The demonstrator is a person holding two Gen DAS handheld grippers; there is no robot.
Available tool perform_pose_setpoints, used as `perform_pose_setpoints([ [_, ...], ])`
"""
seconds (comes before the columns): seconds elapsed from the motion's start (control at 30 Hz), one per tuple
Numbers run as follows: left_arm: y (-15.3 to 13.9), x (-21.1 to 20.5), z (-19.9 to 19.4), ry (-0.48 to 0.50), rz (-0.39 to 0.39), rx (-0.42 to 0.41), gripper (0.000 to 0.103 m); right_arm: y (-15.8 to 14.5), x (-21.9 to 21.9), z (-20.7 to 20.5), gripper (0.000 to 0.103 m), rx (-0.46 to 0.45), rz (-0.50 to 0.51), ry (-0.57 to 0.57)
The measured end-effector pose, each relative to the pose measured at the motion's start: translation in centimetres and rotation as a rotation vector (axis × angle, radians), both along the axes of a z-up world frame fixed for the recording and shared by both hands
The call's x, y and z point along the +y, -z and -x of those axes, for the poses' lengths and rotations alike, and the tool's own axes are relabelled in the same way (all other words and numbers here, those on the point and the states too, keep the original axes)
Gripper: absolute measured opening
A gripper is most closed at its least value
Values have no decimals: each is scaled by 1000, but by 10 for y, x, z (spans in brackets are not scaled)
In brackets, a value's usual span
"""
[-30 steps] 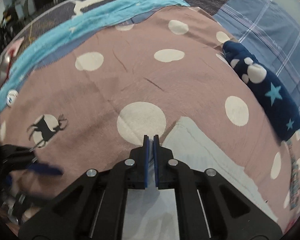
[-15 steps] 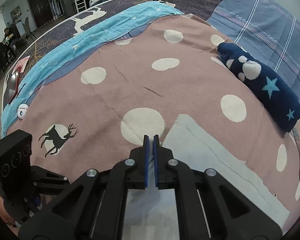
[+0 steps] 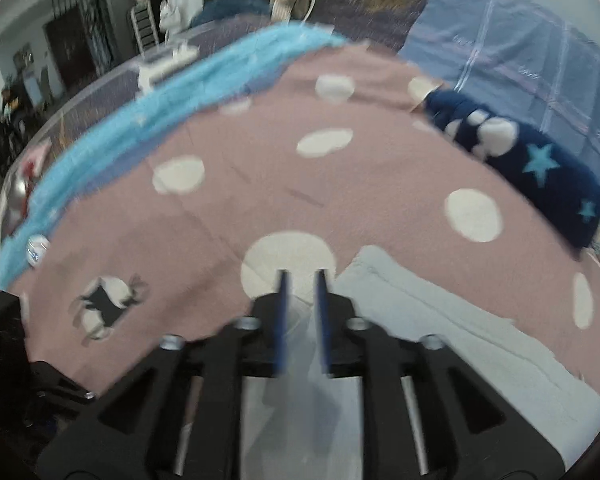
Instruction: Fold small clothes
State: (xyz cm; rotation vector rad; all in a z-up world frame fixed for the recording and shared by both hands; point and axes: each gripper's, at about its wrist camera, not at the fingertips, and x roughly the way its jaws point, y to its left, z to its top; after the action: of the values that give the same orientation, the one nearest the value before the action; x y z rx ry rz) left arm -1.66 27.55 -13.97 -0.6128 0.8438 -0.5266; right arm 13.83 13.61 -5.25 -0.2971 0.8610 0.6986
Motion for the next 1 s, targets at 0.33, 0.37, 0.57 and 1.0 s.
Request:
perform_pose_setpoints([
  [0.33, 0, 15, 11, -54, 12, -4, 23, -10, -61, 147, 74, -129, 40, -92],
  [0.37, 0, 15, 11, -56, 9, -4, 24, -1, -59, 167, 74, -132, 62, -120],
  [0.57, -1, 14, 16, -81, -10, 2, 33, 51, -29, 227, 68, -255, 317, -212],
  [1.0, -28, 25, 19, -126, -36, -49, 48, 61, -18, 224, 64, -311, 379, -65],
])
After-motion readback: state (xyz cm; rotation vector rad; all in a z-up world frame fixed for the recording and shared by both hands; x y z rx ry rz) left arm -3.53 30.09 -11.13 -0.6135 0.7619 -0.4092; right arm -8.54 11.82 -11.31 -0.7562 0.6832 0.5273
